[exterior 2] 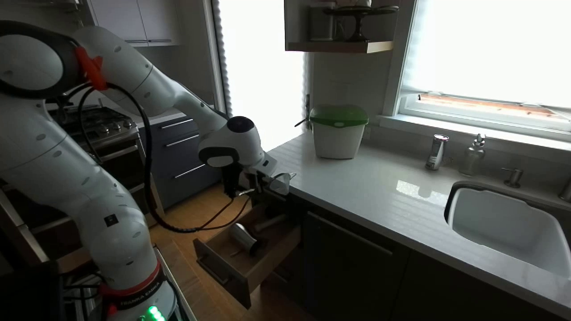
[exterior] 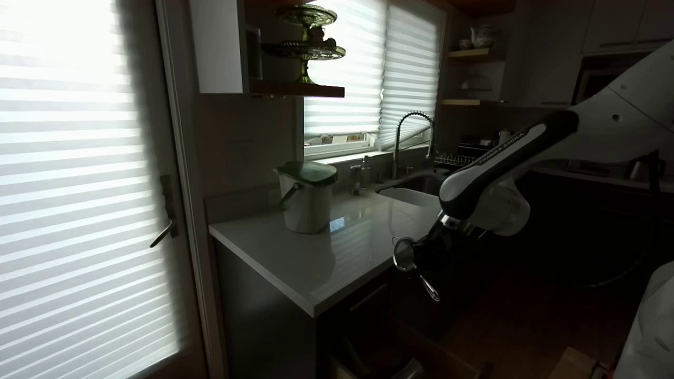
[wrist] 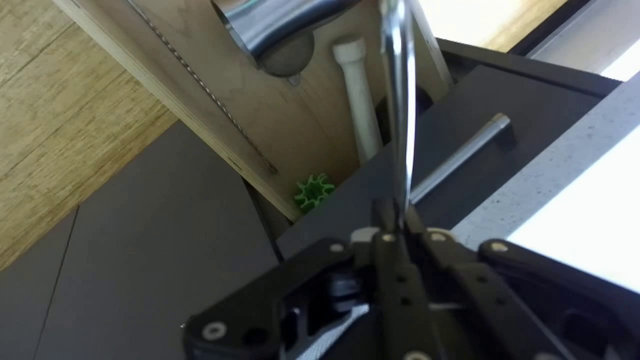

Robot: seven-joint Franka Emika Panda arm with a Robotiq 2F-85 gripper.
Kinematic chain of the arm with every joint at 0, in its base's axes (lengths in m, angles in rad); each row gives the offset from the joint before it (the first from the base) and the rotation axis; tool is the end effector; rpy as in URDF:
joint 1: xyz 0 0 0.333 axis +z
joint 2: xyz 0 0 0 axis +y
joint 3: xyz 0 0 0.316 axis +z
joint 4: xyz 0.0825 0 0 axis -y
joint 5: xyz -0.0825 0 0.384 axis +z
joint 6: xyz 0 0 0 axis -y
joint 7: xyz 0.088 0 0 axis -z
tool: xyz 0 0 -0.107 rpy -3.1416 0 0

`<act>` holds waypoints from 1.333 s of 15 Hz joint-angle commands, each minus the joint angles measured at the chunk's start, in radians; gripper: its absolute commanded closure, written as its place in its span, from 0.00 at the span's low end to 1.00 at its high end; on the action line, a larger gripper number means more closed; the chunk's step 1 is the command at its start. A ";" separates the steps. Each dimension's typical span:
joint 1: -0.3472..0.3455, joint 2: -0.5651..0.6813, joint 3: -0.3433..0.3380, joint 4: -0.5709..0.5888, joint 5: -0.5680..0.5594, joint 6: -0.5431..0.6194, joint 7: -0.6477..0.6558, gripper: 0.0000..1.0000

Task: Put the silver strainer in the open drawer

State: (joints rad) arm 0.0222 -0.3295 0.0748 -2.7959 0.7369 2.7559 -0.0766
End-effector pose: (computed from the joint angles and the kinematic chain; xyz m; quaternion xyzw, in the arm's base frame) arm 0.3877 0.0081 0.3267 -0.9482 0.2296 -0.1365 0.1720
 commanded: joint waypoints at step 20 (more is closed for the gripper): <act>-0.045 0.389 0.127 0.071 0.369 0.228 0.018 0.99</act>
State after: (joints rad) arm -0.0366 -0.0343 0.1888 -2.7594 1.0984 2.9577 -0.0415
